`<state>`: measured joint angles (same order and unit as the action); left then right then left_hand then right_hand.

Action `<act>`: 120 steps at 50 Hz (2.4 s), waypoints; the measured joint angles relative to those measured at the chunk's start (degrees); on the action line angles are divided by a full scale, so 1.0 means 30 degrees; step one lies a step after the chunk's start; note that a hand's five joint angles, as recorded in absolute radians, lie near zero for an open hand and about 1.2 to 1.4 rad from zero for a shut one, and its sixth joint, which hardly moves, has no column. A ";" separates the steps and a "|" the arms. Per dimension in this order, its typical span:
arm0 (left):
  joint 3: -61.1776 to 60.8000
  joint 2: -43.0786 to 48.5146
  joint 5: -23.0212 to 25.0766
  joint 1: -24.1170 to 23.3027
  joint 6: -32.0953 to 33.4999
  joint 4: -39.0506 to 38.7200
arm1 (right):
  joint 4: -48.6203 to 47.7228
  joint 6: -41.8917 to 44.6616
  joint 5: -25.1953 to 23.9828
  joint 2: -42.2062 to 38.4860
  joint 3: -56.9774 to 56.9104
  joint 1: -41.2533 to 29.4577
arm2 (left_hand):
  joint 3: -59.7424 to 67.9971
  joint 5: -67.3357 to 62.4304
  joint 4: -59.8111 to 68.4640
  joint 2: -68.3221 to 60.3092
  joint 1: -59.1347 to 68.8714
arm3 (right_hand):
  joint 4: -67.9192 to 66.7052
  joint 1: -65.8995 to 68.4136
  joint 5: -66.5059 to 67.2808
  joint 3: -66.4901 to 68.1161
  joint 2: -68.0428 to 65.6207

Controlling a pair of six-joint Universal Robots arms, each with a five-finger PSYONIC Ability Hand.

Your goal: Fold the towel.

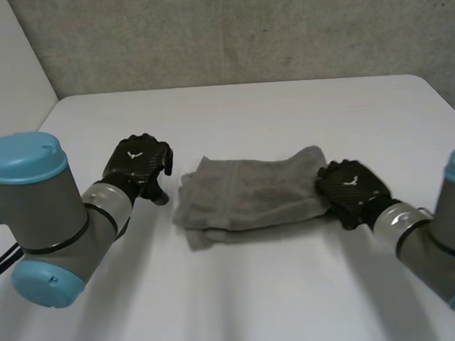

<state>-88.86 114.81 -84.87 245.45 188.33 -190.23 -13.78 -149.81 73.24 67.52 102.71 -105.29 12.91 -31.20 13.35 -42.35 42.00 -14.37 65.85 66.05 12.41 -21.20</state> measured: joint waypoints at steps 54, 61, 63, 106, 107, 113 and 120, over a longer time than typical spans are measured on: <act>0.0074 -0.2505 0.0022 0.0646 -0.2253 -0.1037 | 0.1394 0.1143 -0.1634 -0.0284 -0.3963 -0.6929 | 0.0003 0.7050 0.0002 0.6873 -0.6534 | 0.0000 -1.7203 -2.0914 0.0000 0.2567; 0.1455 -0.1734 -0.0021 -0.0169 -0.2812 -0.0969 | 0.1710 -0.2853 -0.1244 0.2241 -0.2667 -0.5040 | 0.0000 0.8678 0.0002 0.8516 -0.8280 | 0.0000 -1.7367 -2.0919 0.0000 0.2567; 0.1811 -0.1308 -0.0034 -0.0520 -0.3084 -0.0899 | 0.2084 -0.4013 -0.1212 0.2498 -0.2644 -0.4463 | 0.0000 0.8852 0.0002 0.8664 -0.8495 | 0.0000 -1.7367 -2.0916 0.0000 0.2567; 0.1419 0.4381 -0.2209 -0.2715 -0.1258 0.0287 | 0.4616 -0.9439 -0.1008 -0.5863 -0.8977 -0.3916 | 0.0000 0.8954 0.0002 0.8669 -0.8844 | 0.0002 -1.7832 -2.0916 0.0000 0.2568; 0.1395 0.4169 -0.2226 -0.2712 -0.1231 0.0315 | 0.4607 -0.9350 -0.0978 -0.5561 -0.8867 -0.3937 | 0.0000 0.8974 0.0002 0.8669 -0.8844 | 0.0002 -1.7832 -2.0916 0.0000 0.2568; 0.1224 0.2587 -0.2212 -0.2792 -0.1368 0.0400 | 0.4500 -0.9228 -0.0965 -0.3496 -0.8183 -0.3771 | 0.0000 0.9081 0.0002 0.8693 -0.8847 | 0.0000 -1.7832 -2.0917 0.0000 0.2565; 0.1300 0.0137 -0.2211 -0.2914 -0.1481 0.0436 | 0.4439 -0.9242 -0.0299 -0.0505 -0.7350 -0.3001 | 0.0000 0.9238 0.0002 0.9143 -0.9049 | 0.0000 -1.7832 -2.0917 0.0000 0.2568</act>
<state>-84.96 115.22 -91.50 236.71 183.89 -188.92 -0.46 -177.53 72.35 66.01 80.66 -114.30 12.91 -3.48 13.36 -14.92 14.85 -14.37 12.35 3.30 12.41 -13.49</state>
